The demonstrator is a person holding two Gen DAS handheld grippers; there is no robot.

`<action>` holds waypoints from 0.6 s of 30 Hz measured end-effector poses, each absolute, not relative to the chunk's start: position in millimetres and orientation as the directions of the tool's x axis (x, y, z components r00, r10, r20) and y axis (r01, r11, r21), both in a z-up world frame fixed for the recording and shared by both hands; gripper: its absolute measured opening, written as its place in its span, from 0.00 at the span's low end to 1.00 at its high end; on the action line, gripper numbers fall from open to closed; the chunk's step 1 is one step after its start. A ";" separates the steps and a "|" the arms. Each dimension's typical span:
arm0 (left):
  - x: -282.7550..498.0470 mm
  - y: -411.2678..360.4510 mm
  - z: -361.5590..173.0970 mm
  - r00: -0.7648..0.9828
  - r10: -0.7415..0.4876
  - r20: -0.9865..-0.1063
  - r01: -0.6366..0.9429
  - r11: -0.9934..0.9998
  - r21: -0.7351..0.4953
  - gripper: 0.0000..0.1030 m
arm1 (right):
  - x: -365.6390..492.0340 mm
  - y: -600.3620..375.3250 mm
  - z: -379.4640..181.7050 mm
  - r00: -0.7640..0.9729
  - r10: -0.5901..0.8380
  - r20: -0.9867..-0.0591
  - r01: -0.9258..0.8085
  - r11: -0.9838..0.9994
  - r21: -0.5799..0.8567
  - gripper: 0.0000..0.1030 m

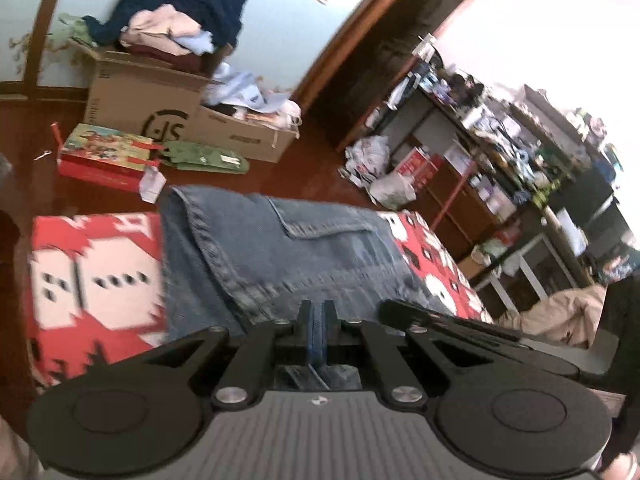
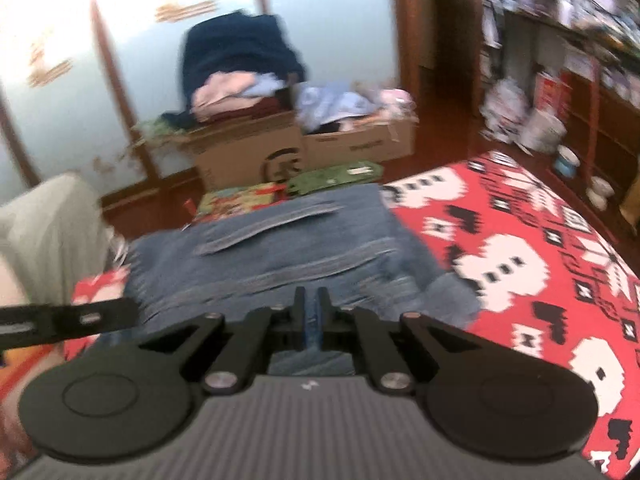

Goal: Fold clothes
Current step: 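Lower the folded shorts onto the blanket at the bed corner with both grippers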

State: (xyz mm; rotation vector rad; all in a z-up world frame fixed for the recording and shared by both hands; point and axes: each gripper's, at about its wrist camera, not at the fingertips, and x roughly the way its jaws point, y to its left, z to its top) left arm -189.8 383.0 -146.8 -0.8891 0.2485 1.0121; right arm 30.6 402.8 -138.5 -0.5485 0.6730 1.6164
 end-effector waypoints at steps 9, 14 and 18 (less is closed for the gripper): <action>-204.0 368.1 -159.8 0.565 0.606 -0.560 -0.814 0.301 -0.497 0.03 | 33.2 368.5 -161.2 -0.160 0.716 -0.680 -0.987 -0.099 0.129 0.03; -230.5 361.7 -161.6 0.561 0.565 -0.605 -0.820 0.280 -0.499 0.04 | 56.7 364.2 -143.2 -0.123 0.757 -0.642 -0.982 0.003 0.190 0.06; -243.1 352.4 -161.6 0.556 0.565 -0.610 -0.829 0.321 -0.458 0.03 | 79.8 391.3 -142.5 -0.025 0.760 -0.650 -0.985 0.094 0.147 0.06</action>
